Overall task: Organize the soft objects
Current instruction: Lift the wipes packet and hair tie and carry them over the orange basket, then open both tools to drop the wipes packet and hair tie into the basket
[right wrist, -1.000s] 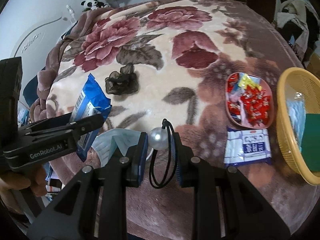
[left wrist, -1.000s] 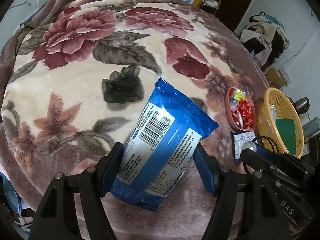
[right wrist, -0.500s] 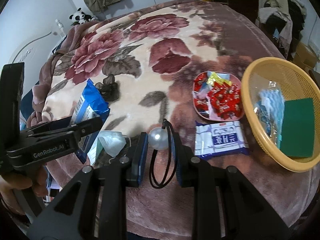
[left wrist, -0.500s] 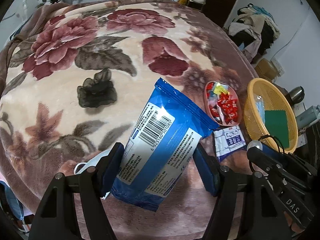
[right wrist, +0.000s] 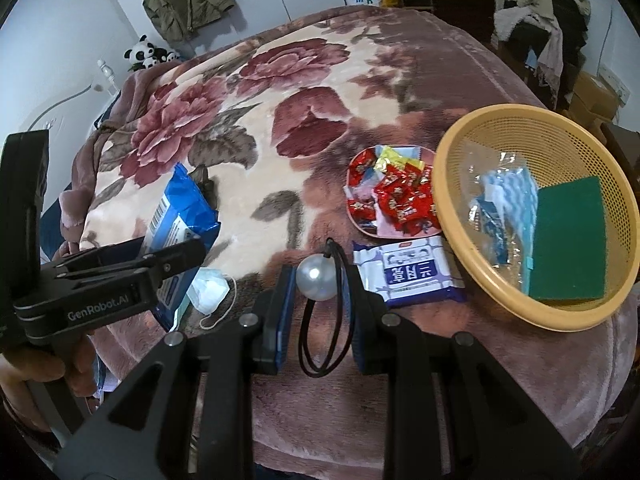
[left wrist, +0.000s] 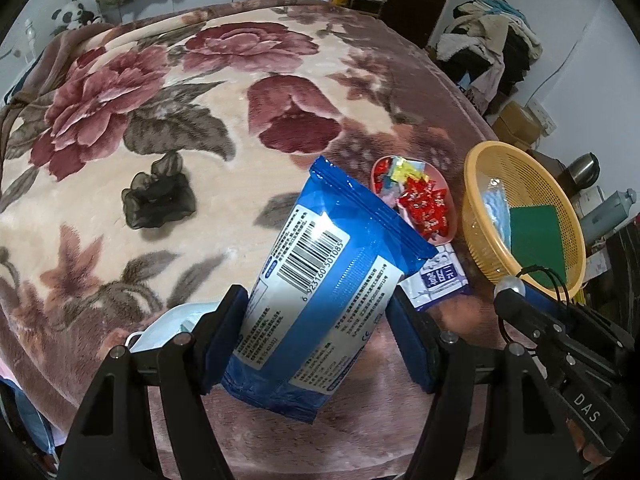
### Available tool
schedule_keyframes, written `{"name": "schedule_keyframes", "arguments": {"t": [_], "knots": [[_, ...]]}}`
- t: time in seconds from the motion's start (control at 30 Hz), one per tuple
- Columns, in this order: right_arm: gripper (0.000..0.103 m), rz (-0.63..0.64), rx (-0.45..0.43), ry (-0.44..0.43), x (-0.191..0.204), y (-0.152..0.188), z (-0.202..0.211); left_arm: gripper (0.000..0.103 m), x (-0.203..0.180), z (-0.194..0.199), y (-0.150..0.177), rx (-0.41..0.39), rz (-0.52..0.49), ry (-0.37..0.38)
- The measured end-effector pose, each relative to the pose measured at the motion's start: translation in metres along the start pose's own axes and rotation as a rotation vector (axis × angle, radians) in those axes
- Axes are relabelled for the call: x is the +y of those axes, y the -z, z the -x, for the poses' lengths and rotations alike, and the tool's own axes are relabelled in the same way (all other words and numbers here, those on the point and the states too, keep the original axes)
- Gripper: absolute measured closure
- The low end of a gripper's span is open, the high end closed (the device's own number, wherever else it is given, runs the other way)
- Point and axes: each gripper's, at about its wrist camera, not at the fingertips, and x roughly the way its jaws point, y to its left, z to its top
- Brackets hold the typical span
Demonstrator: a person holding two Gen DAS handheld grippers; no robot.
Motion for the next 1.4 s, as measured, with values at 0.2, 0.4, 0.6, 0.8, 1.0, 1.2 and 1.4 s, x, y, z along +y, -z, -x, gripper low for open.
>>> {"name": "schedule_keyframes", "arguments": {"t": [0.2, 0.4, 0.6, 0.8, 1.0, 1.2, 1.4], "knots": [[0.078, -0.023, -0.012, 0.005, -0.016, 0.000, 0.007, 0.031, -0.019, -0.002, -0.006, 0.000, -0.028, 0.003], [0.078, -0.049, -0.023, 0.013, -0.033, 0.000, 0.014, 0.031, -0.040, -0.004, -0.012, 0.000, -0.055, 0.010], [0.078, -0.074, -0.035, 0.016, -0.049, -0.002, 0.019, 0.031, -0.059, -0.006, -0.016, 0.006, -0.077, 0.015], [0.078, -0.100, -0.046, 0.028, -0.069, -0.005, 0.026, 0.031, -0.080, -0.010, -0.023, 0.009, -0.100, 0.032], [0.078, -0.138, -0.066, 0.058, -0.101, -0.012, 0.037, 0.031, -0.112, -0.015, -0.036, 0.016, -0.125, 0.087], [0.078, -0.186, -0.091, 0.089, -0.135, -0.020, 0.049, 0.031, -0.153, -0.024, -0.049, 0.028, -0.158, 0.146], [0.078, -0.243, -0.123, 0.105, -0.164, -0.032, 0.060, 0.031, -0.195, -0.026, -0.067, 0.025, -0.177, 0.227]]}}
